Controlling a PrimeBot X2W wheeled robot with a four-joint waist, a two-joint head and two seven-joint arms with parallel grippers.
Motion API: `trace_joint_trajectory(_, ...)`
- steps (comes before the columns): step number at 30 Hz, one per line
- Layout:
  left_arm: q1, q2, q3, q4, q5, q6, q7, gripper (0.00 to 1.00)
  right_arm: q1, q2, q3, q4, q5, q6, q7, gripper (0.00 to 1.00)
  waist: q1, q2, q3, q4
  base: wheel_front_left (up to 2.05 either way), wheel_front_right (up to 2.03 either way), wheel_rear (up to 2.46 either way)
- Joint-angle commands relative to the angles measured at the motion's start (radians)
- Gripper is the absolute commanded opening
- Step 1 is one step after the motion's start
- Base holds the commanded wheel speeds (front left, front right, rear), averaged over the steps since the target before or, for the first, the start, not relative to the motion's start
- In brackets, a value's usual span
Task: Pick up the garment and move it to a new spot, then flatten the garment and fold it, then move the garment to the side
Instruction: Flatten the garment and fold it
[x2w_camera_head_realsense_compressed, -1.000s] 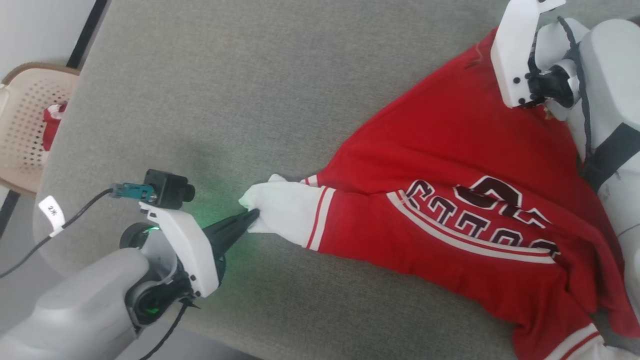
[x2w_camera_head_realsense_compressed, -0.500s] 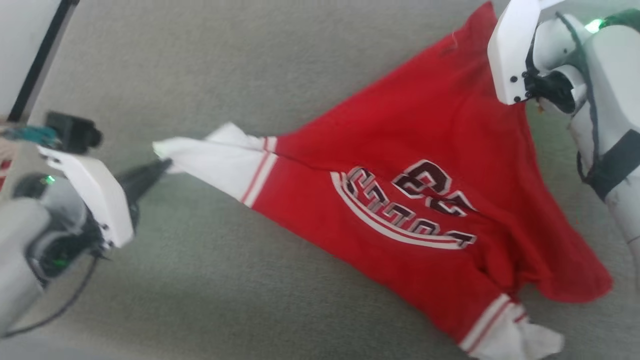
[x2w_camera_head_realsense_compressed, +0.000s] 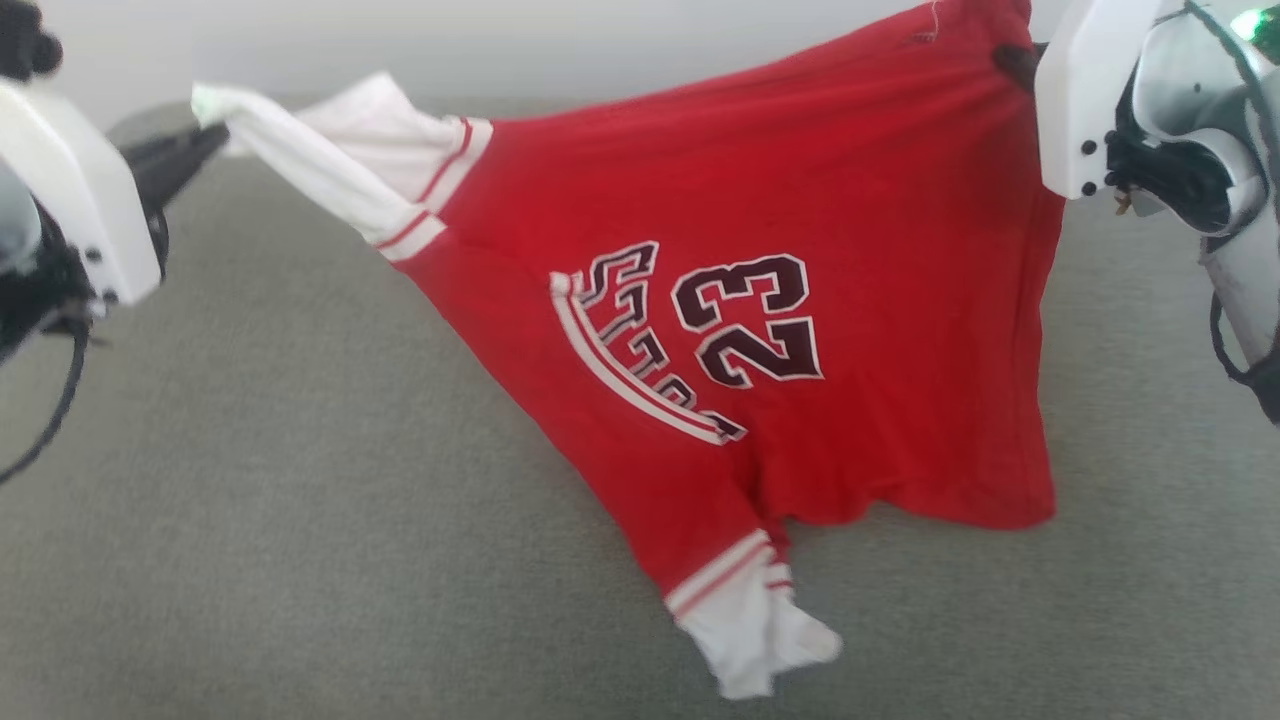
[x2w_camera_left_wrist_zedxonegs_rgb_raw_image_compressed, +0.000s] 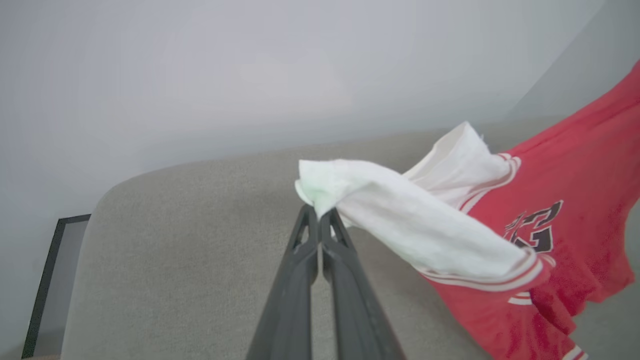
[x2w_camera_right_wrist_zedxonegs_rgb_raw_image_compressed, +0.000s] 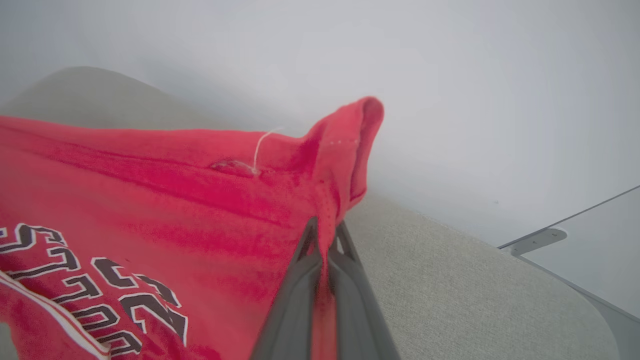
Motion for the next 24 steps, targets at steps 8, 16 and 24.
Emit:
trace_joint_trajectory(8, -0.146, -0.063, 0.028, 0.082, 0.026, 0.035, 0.065, 0.00, 0.055, -0.012, -0.054, -0.125, 0.001, -0.003, 0.024, 0.00, 0.0000, 0.0000, -0.095, -0.078, 0.00, 0.00, 0.00)
trace_joint_trajectory(16, -0.254, -0.130, 0.026, 0.196, 0.057, 0.012, 0.108, 0.00, 0.096, 0.010, -0.111, -0.228, -0.009, -0.003, 0.062, 0.00, 0.0000, 0.0000, -0.140, -0.109, 0.00, 0.00, 0.00)
trace_joint_trajectory(24, -0.335, -0.178, 0.026, 0.304, 0.095, -0.030, 0.097, 0.00, 0.096, 0.046, -0.170, -0.258, -0.050, -0.003, 0.070, 0.00, 0.0000, 0.0000, -0.130, -0.130, 0.00, 0.00, 0.00)
